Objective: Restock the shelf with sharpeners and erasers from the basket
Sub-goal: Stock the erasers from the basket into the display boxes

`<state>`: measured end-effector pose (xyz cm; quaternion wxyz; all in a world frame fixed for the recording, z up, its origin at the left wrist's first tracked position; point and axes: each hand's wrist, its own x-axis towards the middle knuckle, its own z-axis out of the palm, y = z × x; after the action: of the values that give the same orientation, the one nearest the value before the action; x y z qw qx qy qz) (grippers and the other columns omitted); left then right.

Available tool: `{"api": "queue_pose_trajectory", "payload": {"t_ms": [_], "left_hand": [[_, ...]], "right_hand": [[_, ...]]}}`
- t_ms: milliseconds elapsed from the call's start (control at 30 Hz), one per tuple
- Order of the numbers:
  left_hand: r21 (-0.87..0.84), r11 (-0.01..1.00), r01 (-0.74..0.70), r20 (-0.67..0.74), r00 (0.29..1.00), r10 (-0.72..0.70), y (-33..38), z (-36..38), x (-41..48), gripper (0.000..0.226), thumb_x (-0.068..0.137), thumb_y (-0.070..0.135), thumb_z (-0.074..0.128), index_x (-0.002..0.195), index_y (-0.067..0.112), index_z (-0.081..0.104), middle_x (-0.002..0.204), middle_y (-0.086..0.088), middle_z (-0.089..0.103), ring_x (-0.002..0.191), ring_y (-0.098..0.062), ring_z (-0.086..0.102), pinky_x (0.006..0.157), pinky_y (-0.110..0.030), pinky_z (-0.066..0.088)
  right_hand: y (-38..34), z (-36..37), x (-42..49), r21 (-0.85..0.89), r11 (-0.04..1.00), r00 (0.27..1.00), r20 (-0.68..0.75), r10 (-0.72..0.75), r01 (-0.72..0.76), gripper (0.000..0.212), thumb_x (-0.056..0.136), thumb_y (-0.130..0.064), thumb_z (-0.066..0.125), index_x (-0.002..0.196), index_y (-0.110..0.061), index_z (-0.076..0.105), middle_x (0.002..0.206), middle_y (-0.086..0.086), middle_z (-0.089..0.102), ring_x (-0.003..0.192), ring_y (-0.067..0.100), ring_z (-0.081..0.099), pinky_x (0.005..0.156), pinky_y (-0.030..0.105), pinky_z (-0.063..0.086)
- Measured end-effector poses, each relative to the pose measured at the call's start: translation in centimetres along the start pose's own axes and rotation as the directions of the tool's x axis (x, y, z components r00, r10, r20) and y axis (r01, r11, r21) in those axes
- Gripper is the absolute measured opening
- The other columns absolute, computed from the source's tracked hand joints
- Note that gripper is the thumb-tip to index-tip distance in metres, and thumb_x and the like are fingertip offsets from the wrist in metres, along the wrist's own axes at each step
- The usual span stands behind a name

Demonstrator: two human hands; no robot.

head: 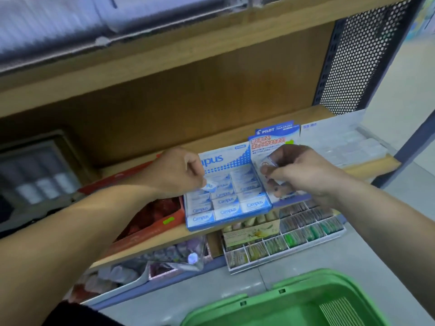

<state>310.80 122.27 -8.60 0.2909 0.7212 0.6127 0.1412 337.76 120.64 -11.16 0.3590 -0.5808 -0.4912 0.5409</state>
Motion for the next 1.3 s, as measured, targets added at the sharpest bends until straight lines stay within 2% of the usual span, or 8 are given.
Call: {"api": "queue_pose_trajectory", "payload": {"t_ms": [267, 533, 767, 867, 933, 1033, 1233, 1300], "left_hand": [[0.19, 0.982, 0.008, 0.157, 0.987, -0.038, -1.6, -0.8, -1.4, 0.011, 0.086, 0.026, 0.082, 0.092, 0.029, 0.074, 0.086, 0.016, 0.074, 0.079, 0.002, 0.069, 0.068, -0.021, 0.052], [0.523, 0.841, -0.136, 0.206, 0.978, 0.03, -0.5, 0.2, -1.6, 0.021, 0.085, 0.032, 0.077, 0.067, 0.025, 0.067, 0.068, 0.013, 0.066, 0.075, -0.012, 0.063, 0.069, -0.03, 0.054], [0.651, 0.739, -0.173, 0.245, 0.969, 0.011, 0.3, 0.6, -1.7, 0.031, 0.089, 0.026, 0.065, 0.064, 0.015, 0.052, 0.059, 0.002, 0.05, 0.067, -0.019, 0.052, 0.065, -0.036, 0.05], [0.487, 0.867, -0.11, 0.135, 0.99, 0.05, 0.7, 0.7, -1.9, 0.015, 0.095, 0.028, 0.06, 0.084, 0.022, 0.069, 0.08, 0.006, 0.067, 0.078, -0.02, 0.063, 0.076, -0.04, 0.058], [0.116, 0.993, -0.014, 0.069, 0.998, 0.006, 1.7, 1.3, -2.2, 0.014, 0.098, 0.036, 0.065, 0.105, 0.028, 0.073, 0.098, 0.012, 0.073, 0.09, -0.014, 0.07, 0.084, -0.033, 0.059], [-0.292, 0.956, 0.036, 0.095, 0.995, -0.008, 2.8, 2.7, -2.0, 0.019, 0.089, 0.042, 0.077, 0.103, 0.029, 0.074, 0.094, 0.012, 0.076, 0.088, -0.009, 0.073, 0.078, -0.031, 0.059], [-0.18, 0.978, -0.106, 0.081, 0.989, 0.122, 3.5, 4.4, -1.0, 0.012, 0.09, 0.022, 0.077, 0.082, 0.02, 0.068, 0.06, 0.014, 0.064, 0.053, -0.006, 0.059, 0.054, -0.021, 0.05], [-0.276, 0.959, -0.064, 0.093, 0.991, 0.093, 3.6, 4.4, -0.8, 0.012, 0.097, 0.012, 0.066, 0.095, 0.02, 0.074, 0.072, 0.007, 0.072, 0.065, -0.012, 0.068, 0.062, -0.027, 0.058]], "right_hand": [[-0.4, 3.3, 0.3, -0.06, 0.998, 0.999, 0.031, 0.016, -0.014, 0.031, 0.075, -0.02, 0.09, 0.096, -0.01, 0.071, 0.066, 0.001, 0.064, 0.041, 0.012, 0.042, 0.044, 0.024, 0.029], [-0.8, 3.1, 0.1, 0.016, 0.996, 0.991, 0.104, 0.084, -0.086, 0.022, 0.09, -0.007, 0.075, 0.105, 0.003, 0.063, 0.071, 0.021, 0.068, 0.06, 0.026, 0.068, 0.057, 0.031, 0.062], [-0.6, 3.2, 0.1, 0.115, 0.987, 0.993, 0.06, 0.104, -0.11, 0.019, 0.09, -0.004, 0.073, 0.108, -0.002, 0.067, 0.088, 0.024, 0.076, 0.081, 0.035, 0.077, 0.075, 0.04, 0.064], [-0.7, 3.2, 0.1, 0.237, 0.966, 0.993, 0.07, 0.092, -0.106, 0.014, 0.087, 0.008, 0.071, 0.099, 0.001, 0.066, 0.092, 0.026, 0.075, 0.085, 0.039, 0.076, 0.072, 0.039, 0.065], [-0.9, 3.2, 0.1, 0.276, 0.958, 0.996, 0.062, 0.07, -0.084, 0.013, 0.085, 0.009, 0.072, 0.093, 0.0, 0.066, 0.09, 0.023, 0.075, 0.082, 0.038, 0.076, 0.07, 0.038, 0.065], [-1.0, 3.3, 0.0, 0.252, 0.967, 0.998, 0.051, 0.03, -0.042, 0.013, 0.084, 0.007, 0.075, 0.091, -0.001, 0.067, 0.08, 0.016, 0.074, 0.075, 0.032, 0.076, 0.073, 0.04, 0.065], [-1.4, 3.4, -0.1, 0.254, 0.967, 1.0, 0.0, -0.006, 0.006, 0.005, 0.087, -0.003, 0.077, 0.086, -0.003, 0.072, 0.074, 0.015, 0.074, 0.063, 0.026, 0.073, 0.058, 0.029, 0.063], [-1.5, 2.9, 0.0, 0.215, 0.976, 1.0, -0.004, -0.025, 0.026, 0.004, 0.09, -0.011, 0.076, 0.087, -0.009, 0.074, 0.071, 0.011, 0.072, 0.056, 0.023, 0.068, 0.054, 0.031, 0.061]]}}
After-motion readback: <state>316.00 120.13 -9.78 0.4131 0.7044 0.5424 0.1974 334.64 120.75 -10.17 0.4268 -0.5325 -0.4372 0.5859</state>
